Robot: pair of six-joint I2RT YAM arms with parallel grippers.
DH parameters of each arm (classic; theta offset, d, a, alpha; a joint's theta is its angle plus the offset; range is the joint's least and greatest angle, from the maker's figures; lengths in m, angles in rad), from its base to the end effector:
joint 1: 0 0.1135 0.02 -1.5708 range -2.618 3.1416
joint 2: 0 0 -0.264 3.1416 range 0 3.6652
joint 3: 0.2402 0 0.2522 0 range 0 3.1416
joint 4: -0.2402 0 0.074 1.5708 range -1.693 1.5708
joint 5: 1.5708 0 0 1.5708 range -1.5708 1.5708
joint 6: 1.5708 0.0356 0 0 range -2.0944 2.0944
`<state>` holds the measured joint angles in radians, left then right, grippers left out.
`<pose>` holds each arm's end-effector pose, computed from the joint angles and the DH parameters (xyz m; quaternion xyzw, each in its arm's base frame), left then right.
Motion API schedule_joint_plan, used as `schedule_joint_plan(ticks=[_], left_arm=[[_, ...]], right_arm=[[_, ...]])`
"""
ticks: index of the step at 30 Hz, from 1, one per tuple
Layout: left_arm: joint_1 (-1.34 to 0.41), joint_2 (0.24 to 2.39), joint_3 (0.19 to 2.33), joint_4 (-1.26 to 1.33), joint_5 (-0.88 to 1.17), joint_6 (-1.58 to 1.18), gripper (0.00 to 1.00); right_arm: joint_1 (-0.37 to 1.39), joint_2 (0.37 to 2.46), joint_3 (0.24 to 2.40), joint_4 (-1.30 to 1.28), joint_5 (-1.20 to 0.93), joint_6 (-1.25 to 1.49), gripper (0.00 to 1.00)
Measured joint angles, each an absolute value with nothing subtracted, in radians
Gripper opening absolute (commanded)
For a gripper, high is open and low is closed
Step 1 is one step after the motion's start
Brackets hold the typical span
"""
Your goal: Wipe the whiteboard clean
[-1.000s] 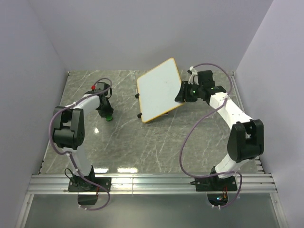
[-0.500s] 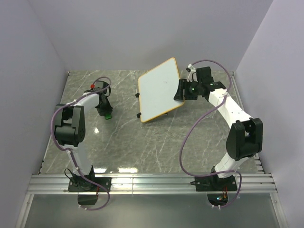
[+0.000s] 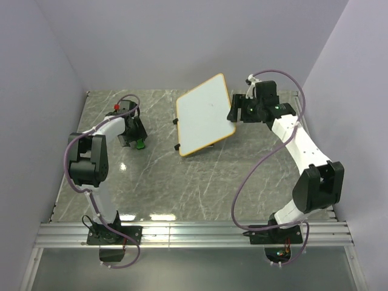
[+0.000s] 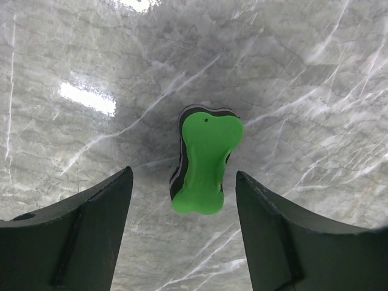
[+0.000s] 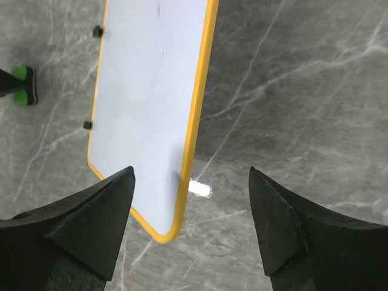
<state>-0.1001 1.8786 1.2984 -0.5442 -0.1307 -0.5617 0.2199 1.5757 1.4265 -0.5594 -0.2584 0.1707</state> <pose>0.3835 -0.0339 0.1824 -0.2367 0.9440 -0.0115 0.2296 0.3442 0.0863 0.3299 -0.0760 0.8993 0.1952 0.3838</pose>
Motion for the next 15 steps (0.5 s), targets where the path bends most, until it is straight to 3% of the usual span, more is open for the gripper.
schedule_joint_plan(ticks=[15], left_arm=[[-0.099,1.657,1.234,-0.52,-0.068,-0.561,0.71]], right_arm=[[0.22,1.284,1.279,-0.539,-0.098,0.3,0.83]])
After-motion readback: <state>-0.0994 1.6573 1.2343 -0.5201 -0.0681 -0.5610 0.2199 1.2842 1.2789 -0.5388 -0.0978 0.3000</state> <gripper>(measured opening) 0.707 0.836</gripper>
